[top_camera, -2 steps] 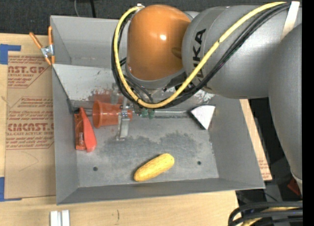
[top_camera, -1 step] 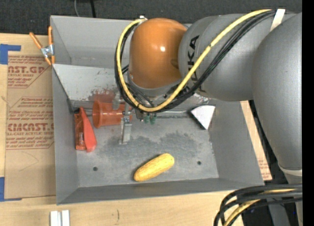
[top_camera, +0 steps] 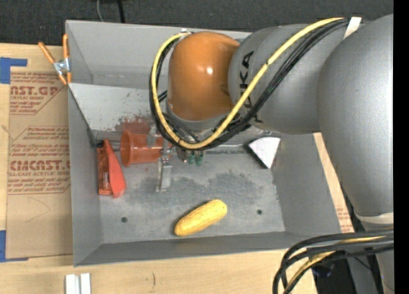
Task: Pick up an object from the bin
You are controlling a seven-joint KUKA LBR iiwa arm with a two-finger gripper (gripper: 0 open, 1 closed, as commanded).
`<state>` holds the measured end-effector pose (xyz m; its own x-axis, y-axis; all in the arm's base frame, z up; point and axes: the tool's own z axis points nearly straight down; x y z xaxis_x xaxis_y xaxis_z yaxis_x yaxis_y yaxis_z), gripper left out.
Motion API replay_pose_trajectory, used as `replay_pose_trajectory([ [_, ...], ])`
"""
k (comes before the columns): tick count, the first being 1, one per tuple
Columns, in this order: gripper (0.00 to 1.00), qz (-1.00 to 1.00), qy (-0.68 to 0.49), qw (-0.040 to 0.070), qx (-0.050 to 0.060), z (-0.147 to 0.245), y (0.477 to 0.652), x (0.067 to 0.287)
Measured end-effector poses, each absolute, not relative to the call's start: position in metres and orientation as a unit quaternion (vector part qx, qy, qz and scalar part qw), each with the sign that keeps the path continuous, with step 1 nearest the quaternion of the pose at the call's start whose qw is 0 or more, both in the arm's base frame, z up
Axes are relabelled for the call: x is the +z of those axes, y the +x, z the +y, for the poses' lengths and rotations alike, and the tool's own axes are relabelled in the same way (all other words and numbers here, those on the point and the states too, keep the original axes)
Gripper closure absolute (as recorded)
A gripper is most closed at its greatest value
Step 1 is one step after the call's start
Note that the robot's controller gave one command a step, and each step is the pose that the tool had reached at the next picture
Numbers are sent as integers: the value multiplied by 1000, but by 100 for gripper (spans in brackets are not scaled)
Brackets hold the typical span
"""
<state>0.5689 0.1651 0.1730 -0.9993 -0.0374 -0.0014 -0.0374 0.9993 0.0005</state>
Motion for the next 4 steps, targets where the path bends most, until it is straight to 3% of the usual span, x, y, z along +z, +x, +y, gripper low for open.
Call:
replay_pose_trajectory([
  [1,0,999,-43,0,0,169,566,156],
  [2,0,998,-60,-5,-1,167,542,199],
  [3,0,997,-83,7,1,154,533,223],
  [4,0,984,-179,0,1,133,519,169],
])
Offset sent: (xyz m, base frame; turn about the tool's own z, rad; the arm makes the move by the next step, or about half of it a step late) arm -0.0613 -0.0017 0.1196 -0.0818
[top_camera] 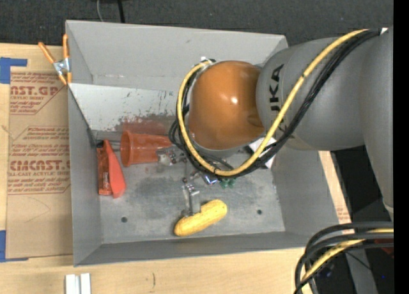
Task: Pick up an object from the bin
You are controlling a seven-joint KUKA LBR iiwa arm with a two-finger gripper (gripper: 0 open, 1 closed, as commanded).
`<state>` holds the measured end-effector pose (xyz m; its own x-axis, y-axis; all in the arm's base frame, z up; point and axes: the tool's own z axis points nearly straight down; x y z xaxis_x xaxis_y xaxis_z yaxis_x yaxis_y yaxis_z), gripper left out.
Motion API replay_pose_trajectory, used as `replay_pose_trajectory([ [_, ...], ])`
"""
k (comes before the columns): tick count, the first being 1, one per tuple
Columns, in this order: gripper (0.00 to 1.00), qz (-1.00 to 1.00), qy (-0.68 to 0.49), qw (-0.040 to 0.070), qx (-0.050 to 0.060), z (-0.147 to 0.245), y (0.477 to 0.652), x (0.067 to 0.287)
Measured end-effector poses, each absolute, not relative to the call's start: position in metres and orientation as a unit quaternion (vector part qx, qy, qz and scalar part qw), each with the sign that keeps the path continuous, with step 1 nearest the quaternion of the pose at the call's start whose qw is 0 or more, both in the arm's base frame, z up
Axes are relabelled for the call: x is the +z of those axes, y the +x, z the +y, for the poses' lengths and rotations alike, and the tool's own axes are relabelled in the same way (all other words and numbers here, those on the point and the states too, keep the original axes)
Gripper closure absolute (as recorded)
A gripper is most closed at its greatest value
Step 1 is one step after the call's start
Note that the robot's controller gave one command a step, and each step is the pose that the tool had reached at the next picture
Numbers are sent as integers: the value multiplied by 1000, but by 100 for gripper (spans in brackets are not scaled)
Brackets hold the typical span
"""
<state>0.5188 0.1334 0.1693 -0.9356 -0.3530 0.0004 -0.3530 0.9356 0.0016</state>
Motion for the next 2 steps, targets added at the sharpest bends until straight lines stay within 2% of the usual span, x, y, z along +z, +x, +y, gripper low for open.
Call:
replay_pose_trajectory([
  [1,0,-955,296,-6,-1,91,485,125],
  [2,100,-963,271,1,-2,80,482,100],
])
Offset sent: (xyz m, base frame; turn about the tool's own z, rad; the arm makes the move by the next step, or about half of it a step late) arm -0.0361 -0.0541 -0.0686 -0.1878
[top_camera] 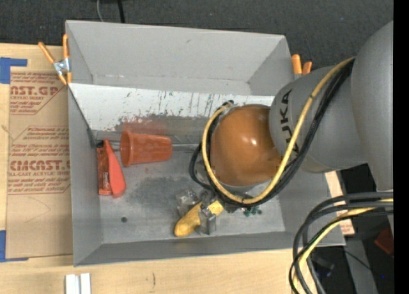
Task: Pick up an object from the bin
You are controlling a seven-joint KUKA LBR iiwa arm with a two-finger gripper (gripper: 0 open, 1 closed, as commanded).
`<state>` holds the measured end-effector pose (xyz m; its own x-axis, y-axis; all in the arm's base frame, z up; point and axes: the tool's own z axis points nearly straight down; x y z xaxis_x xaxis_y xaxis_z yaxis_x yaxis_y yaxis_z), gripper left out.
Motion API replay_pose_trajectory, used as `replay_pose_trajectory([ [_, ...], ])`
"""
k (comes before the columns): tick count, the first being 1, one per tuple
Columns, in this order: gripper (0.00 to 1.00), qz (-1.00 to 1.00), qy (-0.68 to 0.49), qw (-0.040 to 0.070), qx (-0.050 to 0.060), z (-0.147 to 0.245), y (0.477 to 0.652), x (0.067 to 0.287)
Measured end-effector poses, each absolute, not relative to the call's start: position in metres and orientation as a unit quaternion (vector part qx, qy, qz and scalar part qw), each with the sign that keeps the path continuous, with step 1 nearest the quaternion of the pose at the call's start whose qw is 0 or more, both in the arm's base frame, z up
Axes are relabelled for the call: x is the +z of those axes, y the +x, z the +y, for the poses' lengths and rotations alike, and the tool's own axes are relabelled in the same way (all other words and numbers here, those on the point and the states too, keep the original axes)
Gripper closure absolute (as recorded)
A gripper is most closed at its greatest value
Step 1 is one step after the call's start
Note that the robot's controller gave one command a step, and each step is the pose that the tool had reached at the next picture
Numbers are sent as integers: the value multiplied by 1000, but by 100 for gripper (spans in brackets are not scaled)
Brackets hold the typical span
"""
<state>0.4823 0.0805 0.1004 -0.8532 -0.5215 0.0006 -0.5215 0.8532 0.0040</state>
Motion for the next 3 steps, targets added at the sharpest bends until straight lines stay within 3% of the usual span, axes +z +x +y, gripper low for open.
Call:
replay_pose_trajectory([
  [2,100,-963,271,1,-2,80,482,100],
  [3,100,-971,239,-4,-2,75,485,279],
])
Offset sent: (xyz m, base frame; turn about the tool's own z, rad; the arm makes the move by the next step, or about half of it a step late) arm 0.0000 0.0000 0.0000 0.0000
